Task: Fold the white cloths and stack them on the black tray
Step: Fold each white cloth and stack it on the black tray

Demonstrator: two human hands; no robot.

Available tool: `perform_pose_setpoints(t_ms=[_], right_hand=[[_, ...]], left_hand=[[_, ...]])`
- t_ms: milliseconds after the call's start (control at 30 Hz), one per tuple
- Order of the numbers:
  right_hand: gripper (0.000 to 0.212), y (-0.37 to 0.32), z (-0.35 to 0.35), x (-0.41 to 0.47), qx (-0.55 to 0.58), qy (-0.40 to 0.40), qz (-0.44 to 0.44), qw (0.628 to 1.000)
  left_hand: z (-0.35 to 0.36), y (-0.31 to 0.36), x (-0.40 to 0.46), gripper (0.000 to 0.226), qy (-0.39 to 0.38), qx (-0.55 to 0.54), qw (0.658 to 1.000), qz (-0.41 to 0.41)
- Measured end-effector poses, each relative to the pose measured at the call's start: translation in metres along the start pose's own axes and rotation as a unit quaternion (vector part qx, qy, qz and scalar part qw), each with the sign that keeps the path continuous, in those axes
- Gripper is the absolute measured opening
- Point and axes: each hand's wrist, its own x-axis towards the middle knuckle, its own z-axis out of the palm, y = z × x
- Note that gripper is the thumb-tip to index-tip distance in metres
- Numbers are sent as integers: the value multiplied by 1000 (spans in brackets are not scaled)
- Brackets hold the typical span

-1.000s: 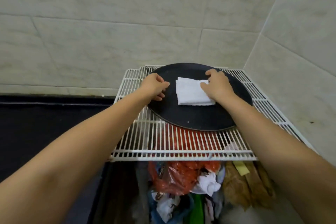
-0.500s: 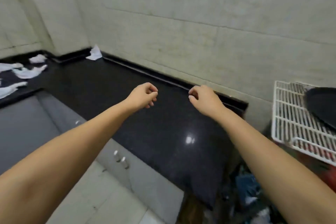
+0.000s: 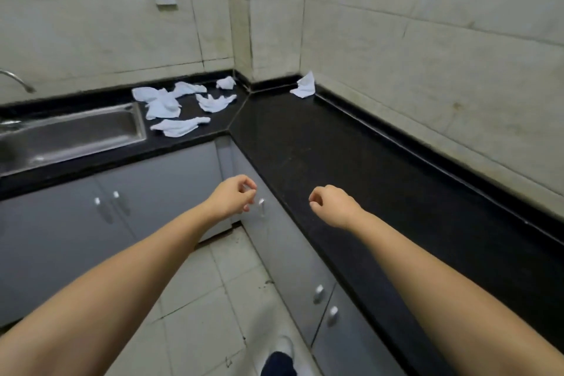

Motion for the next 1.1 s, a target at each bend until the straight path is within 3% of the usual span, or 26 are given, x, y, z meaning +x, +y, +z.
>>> perform_pose_setpoints(t_ms=[667, 967, 1100], right_hand=[[21, 55, -66, 404, 30, -17, 56, 998], [25, 80, -47, 634, 63, 7, 153, 986], [27, 85, -49, 735, 61, 73, 185, 978]], left_hand=[[-30, -6, 448, 6, -111, 44, 993, 11], [-16, -32, 720, 24, -176, 214, 949, 152], [-6, -35, 826, 36, -158, 269, 922, 229]])
